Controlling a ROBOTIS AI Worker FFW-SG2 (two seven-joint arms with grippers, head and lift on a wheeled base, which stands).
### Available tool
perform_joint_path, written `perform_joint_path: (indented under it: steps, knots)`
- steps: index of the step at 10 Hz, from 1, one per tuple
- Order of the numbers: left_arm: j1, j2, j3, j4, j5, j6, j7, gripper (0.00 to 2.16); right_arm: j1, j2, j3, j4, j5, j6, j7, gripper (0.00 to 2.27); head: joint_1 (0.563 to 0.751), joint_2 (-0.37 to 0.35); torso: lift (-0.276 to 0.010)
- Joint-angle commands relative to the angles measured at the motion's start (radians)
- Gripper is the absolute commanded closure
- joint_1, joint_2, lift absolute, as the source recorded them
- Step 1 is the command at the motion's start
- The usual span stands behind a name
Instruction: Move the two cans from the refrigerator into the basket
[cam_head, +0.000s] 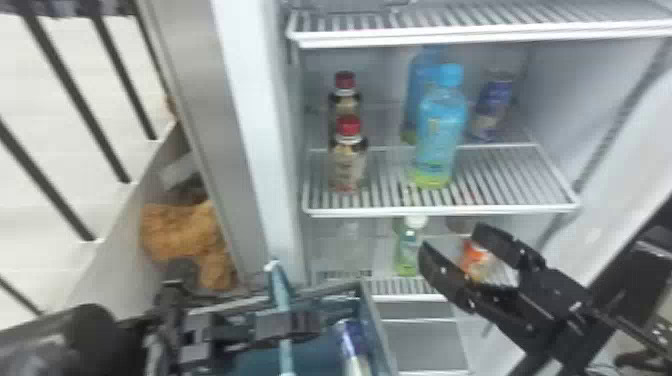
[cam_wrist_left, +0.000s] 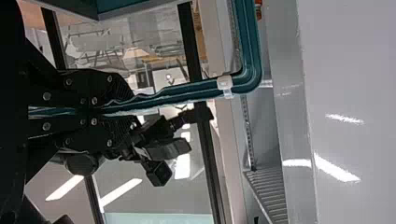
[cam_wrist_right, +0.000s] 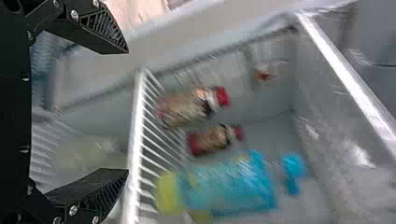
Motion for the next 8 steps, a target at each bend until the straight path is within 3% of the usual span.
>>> perform_joint_path:
  steps: [1, 6, 8]
  knots:
    - [0.000, 0.000, 0.000, 0.000, 0.000, 0.000, 0.000, 1.19, 0.026, 0.008, -0.019, -0.032, -0.003, -0.083, -0.047, 0.16, 0.695, -0.022, -0.025]
    - [0.002, 0.000, -0.002, 0.002, 0.002, 0.000, 0.003, 1.19, 0.019, 0.037, -0.016, 0.017, 0.053, -0.250, -0.308, 0.16, 0.695, -0.118, -0.025]
    - [0.002, 0.002, -0.004, 0.002, 0.004, 0.002, 0.005, 1.19, -0.033, 0.045, -0.017, 0.120, 0.051, -0.326, -0.337, 0.16, 0.695, -0.161, -0.025]
